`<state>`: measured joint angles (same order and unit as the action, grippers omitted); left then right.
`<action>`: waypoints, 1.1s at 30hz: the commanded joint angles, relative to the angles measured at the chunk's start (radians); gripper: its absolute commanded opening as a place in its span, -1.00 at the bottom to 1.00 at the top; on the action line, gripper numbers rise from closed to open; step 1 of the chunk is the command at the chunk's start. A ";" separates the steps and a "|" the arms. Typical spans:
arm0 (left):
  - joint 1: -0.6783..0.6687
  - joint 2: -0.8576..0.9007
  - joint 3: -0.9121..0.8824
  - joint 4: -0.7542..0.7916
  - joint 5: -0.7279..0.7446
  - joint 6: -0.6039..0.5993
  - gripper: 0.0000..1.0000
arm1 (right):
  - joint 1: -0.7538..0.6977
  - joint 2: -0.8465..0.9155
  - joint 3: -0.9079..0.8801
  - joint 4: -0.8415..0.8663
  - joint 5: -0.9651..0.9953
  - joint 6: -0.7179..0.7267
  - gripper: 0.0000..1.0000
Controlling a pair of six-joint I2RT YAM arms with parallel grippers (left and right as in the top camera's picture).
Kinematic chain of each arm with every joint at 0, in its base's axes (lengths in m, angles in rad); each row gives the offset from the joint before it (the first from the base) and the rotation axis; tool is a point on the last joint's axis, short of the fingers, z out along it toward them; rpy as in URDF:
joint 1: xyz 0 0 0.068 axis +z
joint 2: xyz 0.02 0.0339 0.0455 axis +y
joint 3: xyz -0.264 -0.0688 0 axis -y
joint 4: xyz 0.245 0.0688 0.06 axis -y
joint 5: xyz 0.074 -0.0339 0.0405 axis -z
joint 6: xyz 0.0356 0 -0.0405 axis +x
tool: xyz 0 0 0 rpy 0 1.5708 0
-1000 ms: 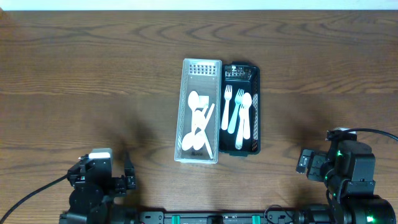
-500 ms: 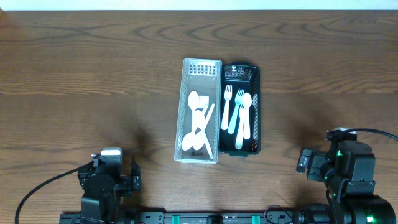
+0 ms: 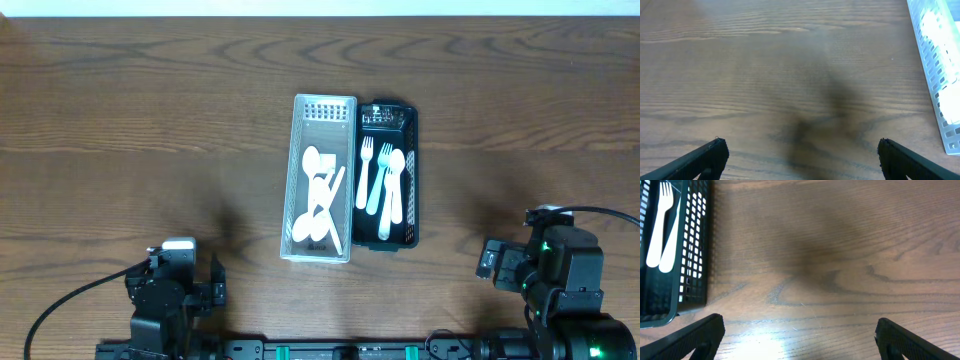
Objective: Pack container
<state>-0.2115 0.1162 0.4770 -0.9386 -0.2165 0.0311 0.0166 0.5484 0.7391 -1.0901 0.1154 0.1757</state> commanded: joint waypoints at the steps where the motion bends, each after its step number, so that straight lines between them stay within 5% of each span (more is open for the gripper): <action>1: -0.005 0.005 0.005 -0.002 -0.004 0.013 0.96 | 0.007 -0.006 -0.003 -0.003 0.000 0.011 0.99; 14: -0.005 0.005 0.005 -0.002 -0.004 0.013 0.96 | 0.003 -0.024 -0.003 -0.002 0.000 0.011 0.99; 25: -0.005 0.005 0.005 -0.002 -0.004 0.013 0.96 | 0.002 -0.323 -0.023 0.028 -0.020 0.010 0.98; 33: -0.005 0.005 0.005 -0.002 -0.004 0.013 0.96 | -0.012 -0.543 -0.235 0.232 -0.068 -0.033 0.99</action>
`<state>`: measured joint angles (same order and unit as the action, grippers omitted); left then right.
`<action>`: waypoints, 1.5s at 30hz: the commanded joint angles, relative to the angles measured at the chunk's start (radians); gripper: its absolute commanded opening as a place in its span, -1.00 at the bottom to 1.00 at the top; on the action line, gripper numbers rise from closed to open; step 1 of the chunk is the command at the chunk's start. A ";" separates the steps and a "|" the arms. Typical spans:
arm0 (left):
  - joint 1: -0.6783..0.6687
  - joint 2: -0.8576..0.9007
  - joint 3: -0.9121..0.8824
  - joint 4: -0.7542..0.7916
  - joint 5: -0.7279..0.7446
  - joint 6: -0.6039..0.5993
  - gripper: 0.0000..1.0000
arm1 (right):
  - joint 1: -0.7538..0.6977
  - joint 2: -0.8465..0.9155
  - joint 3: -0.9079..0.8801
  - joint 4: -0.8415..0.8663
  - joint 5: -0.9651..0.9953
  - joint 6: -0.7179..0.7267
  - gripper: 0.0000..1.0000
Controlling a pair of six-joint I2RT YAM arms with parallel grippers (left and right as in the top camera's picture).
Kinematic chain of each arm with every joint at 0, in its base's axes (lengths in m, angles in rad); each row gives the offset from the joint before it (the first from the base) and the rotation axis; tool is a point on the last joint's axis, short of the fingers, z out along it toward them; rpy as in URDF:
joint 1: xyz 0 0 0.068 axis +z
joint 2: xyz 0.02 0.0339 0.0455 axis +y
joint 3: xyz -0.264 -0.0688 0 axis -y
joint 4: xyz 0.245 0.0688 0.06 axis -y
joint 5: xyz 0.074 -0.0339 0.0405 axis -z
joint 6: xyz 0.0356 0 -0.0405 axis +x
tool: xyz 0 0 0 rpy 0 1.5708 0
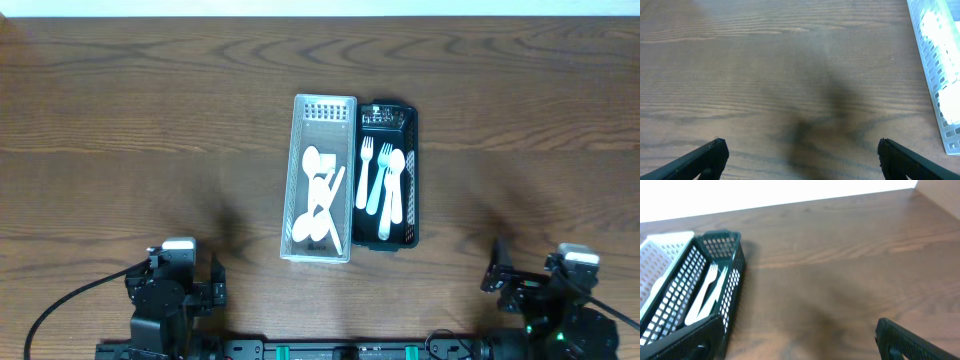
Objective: Pack container
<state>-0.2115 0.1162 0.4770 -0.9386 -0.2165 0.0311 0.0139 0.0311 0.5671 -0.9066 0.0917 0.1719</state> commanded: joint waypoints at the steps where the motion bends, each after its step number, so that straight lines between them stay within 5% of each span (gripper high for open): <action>1: -0.005 0.005 0.005 -0.002 -0.004 0.013 0.96 | -0.010 -0.021 -0.085 0.097 -0.057 -0.048 0.98; 8: -0.005 0.005 0.005 -0.002 -0.004 0.013 0.96 | -0.007 -0.026 -0.252 0.457 -0.162 -0.323 0.99; 20: -0.005 0.005 0.005 -0.002 -0.004 0.013 0.96 | -0.007 -0.026 -0.521 0.744 -0.148 -0.327 0.98; 45: -0.005 0.005 0.005 -0.002 -0.004 0.013 0.96 | -0.007 -0.026 -0.524 0.754 -0.137 -0.368 0.99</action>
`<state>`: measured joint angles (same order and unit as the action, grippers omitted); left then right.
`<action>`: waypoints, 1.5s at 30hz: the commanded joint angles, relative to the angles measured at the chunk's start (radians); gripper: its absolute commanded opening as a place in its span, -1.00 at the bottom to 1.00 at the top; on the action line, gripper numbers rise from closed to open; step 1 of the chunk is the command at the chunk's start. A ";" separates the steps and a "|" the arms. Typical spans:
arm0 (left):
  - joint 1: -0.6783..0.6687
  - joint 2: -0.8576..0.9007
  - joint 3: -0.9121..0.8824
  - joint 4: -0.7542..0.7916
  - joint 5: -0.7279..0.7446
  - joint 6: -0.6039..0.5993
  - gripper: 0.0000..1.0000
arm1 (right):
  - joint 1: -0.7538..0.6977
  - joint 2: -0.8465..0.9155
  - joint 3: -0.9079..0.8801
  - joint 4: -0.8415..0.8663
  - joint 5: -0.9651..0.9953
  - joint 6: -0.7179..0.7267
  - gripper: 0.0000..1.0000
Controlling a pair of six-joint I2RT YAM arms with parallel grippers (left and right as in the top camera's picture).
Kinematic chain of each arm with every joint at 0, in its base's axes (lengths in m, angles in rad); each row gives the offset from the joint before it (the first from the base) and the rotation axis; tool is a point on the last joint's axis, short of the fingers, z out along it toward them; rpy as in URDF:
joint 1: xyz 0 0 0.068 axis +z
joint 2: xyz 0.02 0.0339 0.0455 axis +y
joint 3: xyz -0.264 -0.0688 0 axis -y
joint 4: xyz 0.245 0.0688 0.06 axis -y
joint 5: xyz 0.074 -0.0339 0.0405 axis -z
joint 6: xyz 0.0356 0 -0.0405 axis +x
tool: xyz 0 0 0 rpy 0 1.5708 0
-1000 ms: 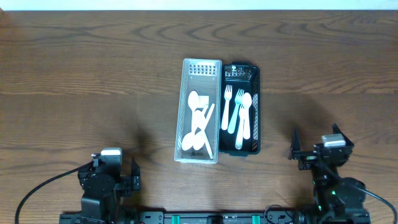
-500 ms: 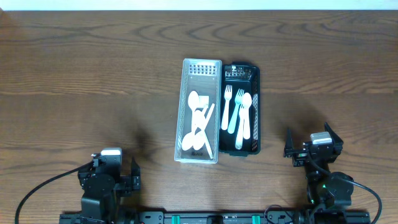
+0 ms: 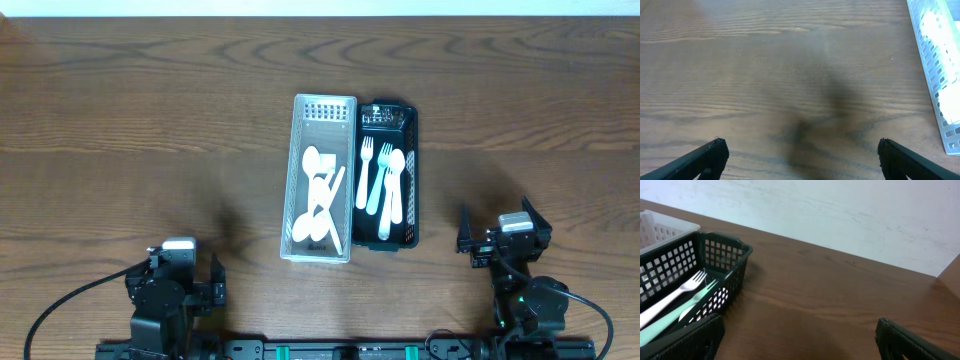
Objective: Pack container
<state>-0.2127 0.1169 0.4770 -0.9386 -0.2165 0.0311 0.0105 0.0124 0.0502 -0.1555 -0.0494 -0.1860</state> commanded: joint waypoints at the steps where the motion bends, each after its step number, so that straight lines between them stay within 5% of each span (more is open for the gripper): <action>1: -0.004 0.004 0.005 -0.002 -0.004 0.013 0.96 | -0.003 -0.006 -0.007 0.003 0.004 -0.010 0.98; 25: 0.078 -0.025 -0.002 0.029 0.050 0.010 0.96 | -0.003 -0.007 -0.007 0.003 0.004 -0.010 0.98; 41: 0.129 -0.115 -0.420 0.888 0.188 0.018 0.96 | -0.004 -0.007 -0.007 0.003 0.004 -0.010 0.99; 45: 0.129 -0.115 -0.473 0.946 0.191 0.017 0.96 | -0.004 -0.006 -0.007 0.003 0.004 -0.010 0.99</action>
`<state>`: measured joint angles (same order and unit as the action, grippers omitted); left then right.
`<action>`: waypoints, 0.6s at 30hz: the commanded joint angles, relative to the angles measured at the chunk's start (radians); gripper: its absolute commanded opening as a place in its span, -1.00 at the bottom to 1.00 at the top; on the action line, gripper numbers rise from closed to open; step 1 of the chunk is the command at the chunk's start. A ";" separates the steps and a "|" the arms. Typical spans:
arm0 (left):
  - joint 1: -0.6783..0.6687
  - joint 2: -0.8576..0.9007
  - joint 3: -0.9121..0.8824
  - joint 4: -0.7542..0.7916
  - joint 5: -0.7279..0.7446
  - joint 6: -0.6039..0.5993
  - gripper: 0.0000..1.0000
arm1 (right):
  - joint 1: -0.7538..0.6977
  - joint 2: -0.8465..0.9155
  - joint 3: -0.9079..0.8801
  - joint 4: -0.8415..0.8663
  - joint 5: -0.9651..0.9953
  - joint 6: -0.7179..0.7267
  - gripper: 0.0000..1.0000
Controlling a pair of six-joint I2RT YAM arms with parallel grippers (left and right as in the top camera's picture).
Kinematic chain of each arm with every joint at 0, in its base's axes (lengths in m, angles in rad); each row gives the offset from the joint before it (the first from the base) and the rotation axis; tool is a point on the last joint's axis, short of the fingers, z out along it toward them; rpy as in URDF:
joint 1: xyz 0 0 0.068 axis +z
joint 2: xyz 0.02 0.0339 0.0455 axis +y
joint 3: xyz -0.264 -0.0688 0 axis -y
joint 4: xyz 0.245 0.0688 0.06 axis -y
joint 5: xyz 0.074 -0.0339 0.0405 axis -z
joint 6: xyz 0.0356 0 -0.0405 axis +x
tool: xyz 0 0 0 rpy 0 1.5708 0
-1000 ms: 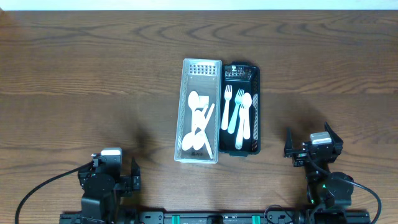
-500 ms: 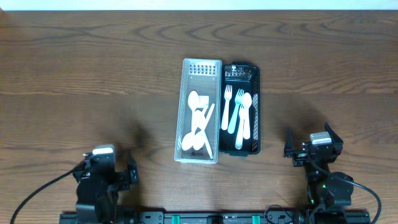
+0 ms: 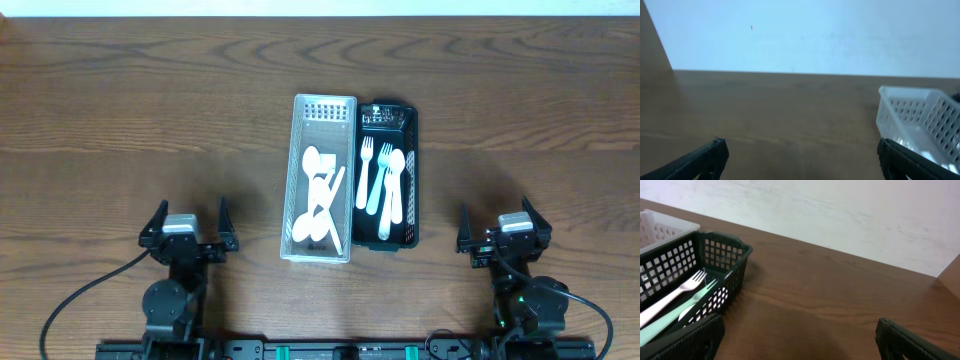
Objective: Pack container
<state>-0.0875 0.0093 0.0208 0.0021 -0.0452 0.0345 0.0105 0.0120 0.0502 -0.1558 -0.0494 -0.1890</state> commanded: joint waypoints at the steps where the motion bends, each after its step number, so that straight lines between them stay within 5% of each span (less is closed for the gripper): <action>1: 0.003 -0.008 -0.016 -0.019 0.020 0.013 0.96 | -0.004 -0.006 -0.007 0.003 0.004 -0.007 0.99; 18: 0.003 0.016 -0.016 -0.073 0.019 0.014 0.96 | -0.004 -0.006 -0.007 0.003 0.004 -0.007 0.99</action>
<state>-0.0875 0.0227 0.0216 -0.0265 -0.0216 0.0345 0.0105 0.0120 0.0498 -0.1558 -0.0494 -0.1890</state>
